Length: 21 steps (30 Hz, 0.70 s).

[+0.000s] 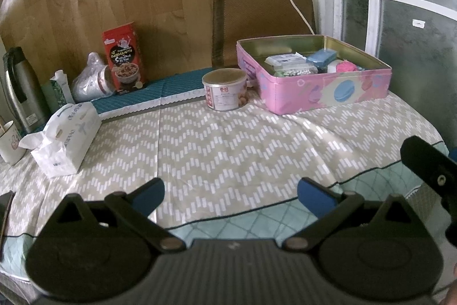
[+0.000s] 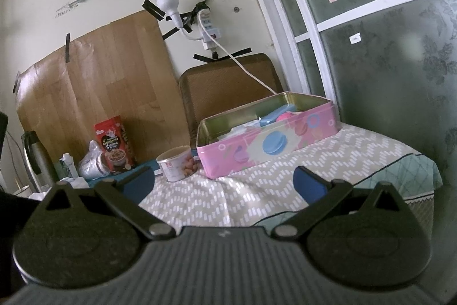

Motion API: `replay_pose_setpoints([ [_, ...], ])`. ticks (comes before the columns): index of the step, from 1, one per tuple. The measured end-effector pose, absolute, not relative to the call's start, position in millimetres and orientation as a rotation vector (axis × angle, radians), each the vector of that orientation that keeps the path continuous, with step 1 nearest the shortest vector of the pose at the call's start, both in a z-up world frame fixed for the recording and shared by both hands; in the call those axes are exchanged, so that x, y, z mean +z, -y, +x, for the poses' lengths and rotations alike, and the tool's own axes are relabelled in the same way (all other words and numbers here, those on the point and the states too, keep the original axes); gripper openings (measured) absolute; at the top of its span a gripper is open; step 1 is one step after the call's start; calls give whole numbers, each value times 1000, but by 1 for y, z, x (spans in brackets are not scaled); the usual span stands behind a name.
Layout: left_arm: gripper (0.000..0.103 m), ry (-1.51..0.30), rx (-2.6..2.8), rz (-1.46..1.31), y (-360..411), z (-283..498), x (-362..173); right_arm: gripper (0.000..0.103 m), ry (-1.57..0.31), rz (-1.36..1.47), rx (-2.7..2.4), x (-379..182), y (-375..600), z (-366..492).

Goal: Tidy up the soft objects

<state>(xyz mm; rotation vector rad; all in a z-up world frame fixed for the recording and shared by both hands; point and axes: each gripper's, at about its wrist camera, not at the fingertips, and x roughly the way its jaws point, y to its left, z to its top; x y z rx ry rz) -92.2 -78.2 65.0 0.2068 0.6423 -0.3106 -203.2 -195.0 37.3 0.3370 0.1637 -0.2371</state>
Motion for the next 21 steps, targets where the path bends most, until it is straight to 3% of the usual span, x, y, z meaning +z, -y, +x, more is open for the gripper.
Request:
replay_pose_setpoints([
  [21,103,-639,-318,211,78,-92,67,103,-172,334,-229,38,192,-202],
])
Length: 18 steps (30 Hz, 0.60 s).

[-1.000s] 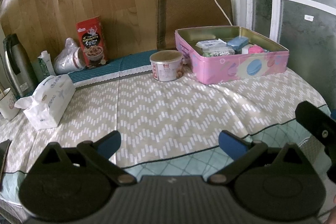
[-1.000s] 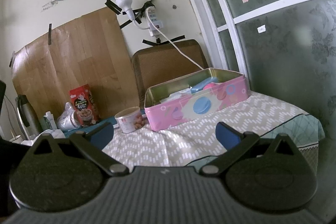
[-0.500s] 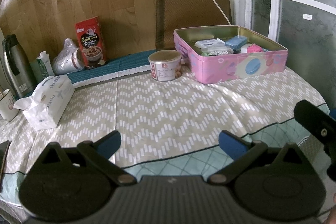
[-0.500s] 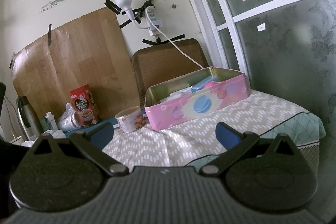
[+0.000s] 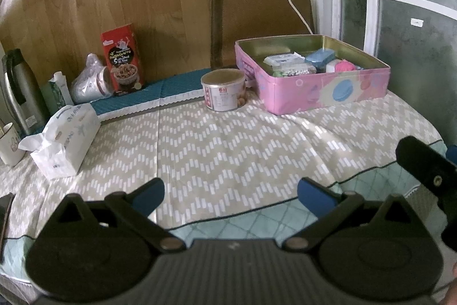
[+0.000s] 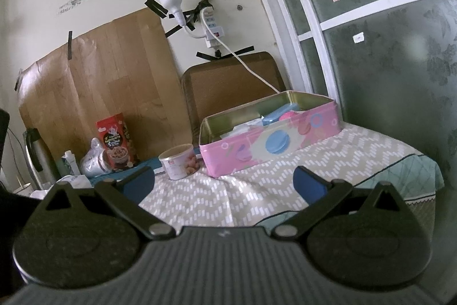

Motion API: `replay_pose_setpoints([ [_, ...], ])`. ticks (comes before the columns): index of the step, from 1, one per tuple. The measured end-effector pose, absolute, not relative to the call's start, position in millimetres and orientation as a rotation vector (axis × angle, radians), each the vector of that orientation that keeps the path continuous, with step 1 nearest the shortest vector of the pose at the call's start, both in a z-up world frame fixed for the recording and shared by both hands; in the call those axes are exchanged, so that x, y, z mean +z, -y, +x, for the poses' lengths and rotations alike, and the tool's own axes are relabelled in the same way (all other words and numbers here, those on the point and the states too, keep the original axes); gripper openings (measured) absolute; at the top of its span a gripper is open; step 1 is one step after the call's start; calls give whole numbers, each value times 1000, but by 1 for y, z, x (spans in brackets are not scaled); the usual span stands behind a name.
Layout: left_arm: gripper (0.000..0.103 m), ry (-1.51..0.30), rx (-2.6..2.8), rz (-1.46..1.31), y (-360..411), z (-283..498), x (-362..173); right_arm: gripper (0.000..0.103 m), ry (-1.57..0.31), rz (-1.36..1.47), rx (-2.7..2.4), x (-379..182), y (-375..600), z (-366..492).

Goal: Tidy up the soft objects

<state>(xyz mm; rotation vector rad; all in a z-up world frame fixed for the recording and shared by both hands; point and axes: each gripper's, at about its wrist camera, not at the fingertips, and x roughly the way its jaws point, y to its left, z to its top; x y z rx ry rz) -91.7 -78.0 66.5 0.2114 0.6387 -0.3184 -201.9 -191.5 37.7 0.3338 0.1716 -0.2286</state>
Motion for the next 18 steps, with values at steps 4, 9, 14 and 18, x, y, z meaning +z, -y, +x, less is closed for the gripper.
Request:
replay_pose_setpoints([
  [4,103,-634,-317,205,77,-92,68,103,-166,330,-227,39,191,-202],
  [9,103,-649,-326,201,77,-90,66,103,-170,332,-225,38,192,-201],
  [14,103,-629,-380,182,75,-95,68,103,-168,332,-224,38,193,-201],
  [18,103,-592,-378,174,74,-96,70,103,-167,332,-224,38,193,-201],
])
